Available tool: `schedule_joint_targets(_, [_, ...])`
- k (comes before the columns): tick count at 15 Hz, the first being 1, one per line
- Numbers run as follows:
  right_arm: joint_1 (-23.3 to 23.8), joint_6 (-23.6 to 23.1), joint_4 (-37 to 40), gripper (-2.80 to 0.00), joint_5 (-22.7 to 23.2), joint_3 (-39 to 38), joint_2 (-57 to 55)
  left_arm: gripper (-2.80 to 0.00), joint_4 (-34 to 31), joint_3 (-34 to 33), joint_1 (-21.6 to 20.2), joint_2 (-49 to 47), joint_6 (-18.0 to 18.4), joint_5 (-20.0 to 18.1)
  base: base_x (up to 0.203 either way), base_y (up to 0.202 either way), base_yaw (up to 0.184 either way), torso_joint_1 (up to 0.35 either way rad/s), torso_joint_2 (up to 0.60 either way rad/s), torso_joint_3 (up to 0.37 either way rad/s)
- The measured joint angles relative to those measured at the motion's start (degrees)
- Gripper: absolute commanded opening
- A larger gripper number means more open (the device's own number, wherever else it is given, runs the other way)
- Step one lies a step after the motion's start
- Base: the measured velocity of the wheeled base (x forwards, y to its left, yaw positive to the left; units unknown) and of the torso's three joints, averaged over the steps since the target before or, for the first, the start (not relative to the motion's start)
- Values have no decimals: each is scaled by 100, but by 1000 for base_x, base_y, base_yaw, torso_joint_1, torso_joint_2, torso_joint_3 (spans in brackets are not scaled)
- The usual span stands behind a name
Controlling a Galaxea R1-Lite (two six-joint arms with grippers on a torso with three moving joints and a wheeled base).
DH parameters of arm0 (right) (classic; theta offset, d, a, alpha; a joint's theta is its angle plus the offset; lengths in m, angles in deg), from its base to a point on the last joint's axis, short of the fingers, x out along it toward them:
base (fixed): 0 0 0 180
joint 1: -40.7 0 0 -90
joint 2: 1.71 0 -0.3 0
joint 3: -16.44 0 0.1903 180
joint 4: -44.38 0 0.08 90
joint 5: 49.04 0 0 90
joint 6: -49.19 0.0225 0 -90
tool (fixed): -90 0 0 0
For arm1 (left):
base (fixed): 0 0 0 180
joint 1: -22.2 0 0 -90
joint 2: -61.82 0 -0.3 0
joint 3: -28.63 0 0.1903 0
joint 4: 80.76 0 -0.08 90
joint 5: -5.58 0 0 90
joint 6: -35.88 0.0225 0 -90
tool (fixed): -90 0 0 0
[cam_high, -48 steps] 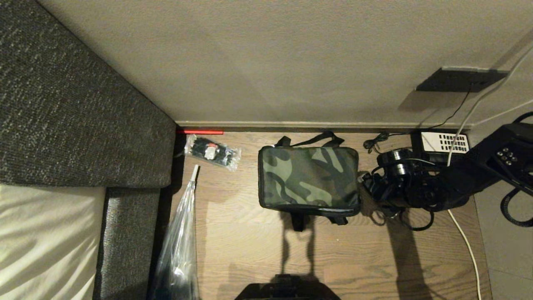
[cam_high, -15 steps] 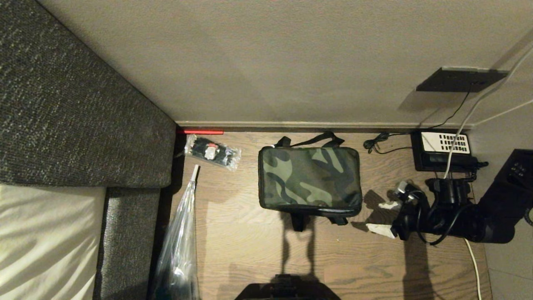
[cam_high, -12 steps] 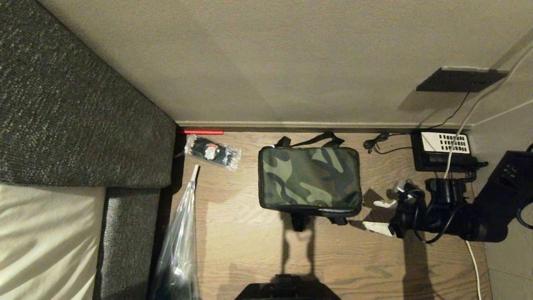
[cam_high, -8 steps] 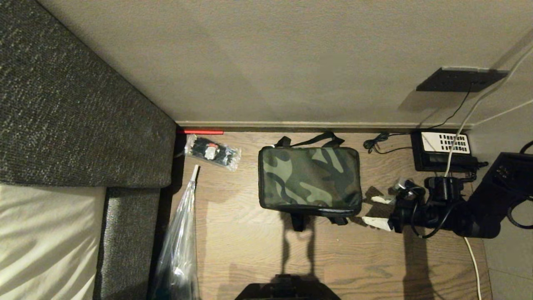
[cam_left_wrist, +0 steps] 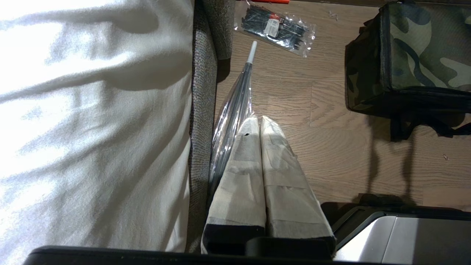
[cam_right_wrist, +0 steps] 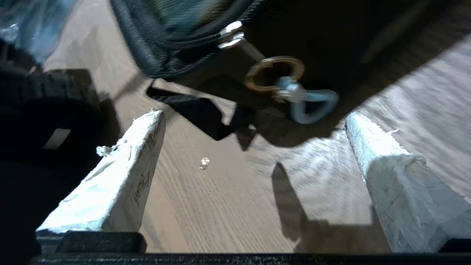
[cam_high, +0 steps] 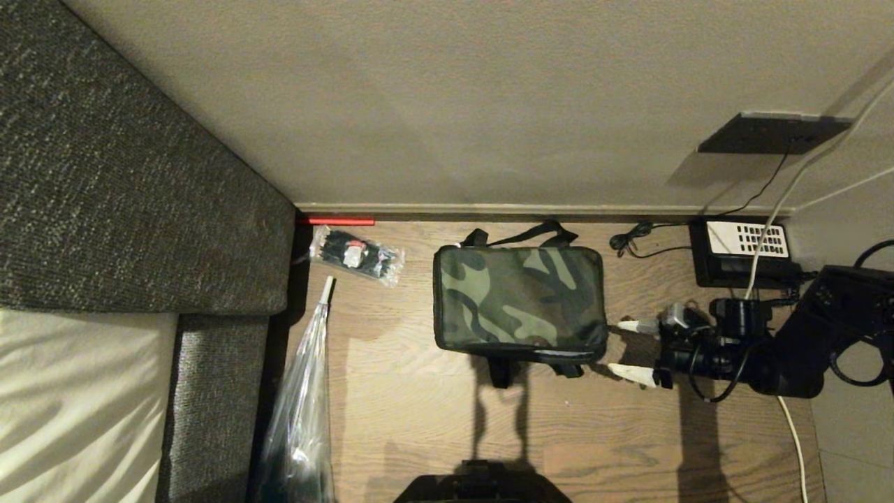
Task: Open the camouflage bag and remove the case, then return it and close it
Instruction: Open the top of the storage box
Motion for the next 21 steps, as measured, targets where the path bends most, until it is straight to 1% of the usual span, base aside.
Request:
schedule_joint_targets(3, [-36, -63, -62, 0, 369, 46, -124, -280, -2, 0, 0, 0, 0, 0, 0, 0, 0, 0, 0, 0])
schedule_joint_targets(6, [-69, -108, -125, 0, 594, 131, -218, -280, -2, 0, 0, 0, 2, 0, 0, 0, 0, 0, 0, 0])
schedule_joint_targets(13, [-80, -62, -83, 0, 600, 651, -464, -280, -2, 0, 0, 0, 2, 2, 0, 0, 0, 0, 0, 0])
schedule_joint_targets(14, [-80, -40, -70, -280, 600, 727, -498, -280, -2, 0, 0, 0, 0, 0, 0, 0, 0, 0, 0, 0])
schedule_joint_targets(21, [-166, -53, -77, -280, 607, 869, -637, -280, -3, 0, 0, 0, -1, 2, 0, 0, 0, 0, 0, 0])
